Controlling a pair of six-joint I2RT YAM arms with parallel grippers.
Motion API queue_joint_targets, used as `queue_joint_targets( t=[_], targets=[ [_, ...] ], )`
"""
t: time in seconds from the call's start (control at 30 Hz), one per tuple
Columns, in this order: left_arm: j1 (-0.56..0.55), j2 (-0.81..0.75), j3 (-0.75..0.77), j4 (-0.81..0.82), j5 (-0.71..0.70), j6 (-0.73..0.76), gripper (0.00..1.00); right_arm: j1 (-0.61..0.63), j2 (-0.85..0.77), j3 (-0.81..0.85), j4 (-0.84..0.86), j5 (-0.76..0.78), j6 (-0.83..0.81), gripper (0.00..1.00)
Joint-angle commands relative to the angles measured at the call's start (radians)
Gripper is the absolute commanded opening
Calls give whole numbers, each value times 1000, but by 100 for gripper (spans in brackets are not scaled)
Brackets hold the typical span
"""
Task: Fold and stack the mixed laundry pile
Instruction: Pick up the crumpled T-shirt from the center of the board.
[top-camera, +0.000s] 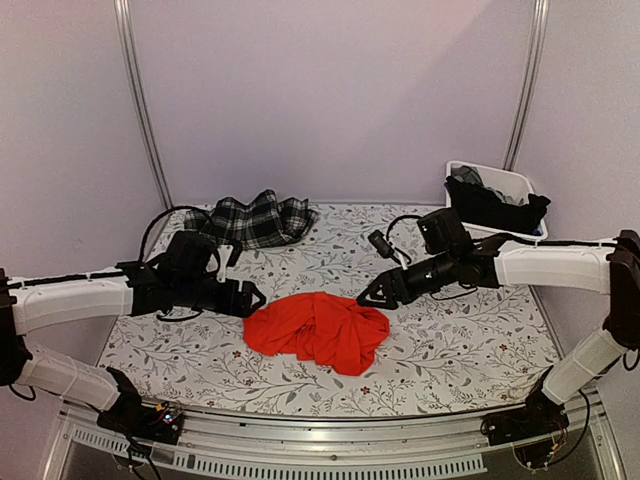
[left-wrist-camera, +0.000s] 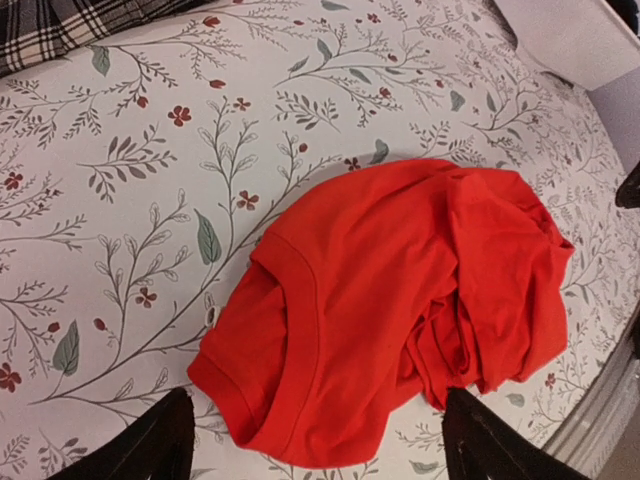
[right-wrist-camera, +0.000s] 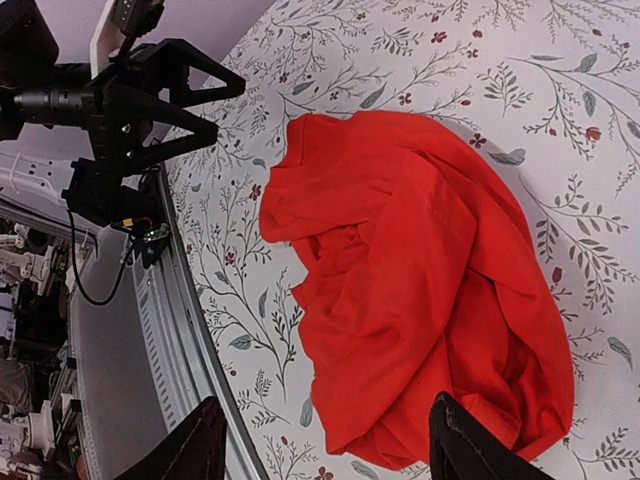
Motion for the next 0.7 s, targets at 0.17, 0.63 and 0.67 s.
queue_joint_targets(
  t=[0.17,0.63,0.67],
  targets=[
    [-192,100,-66,-50,-62,-161,82,89,253,140,-11,90,-20,67],
    [-305,382,72,-117,-298,-136,25,118,344,213,-103,266,-38,12],
    [-300,348,71,-118,-314,-139,8,109,327,211,-112,273,-42,6]
  ],
)
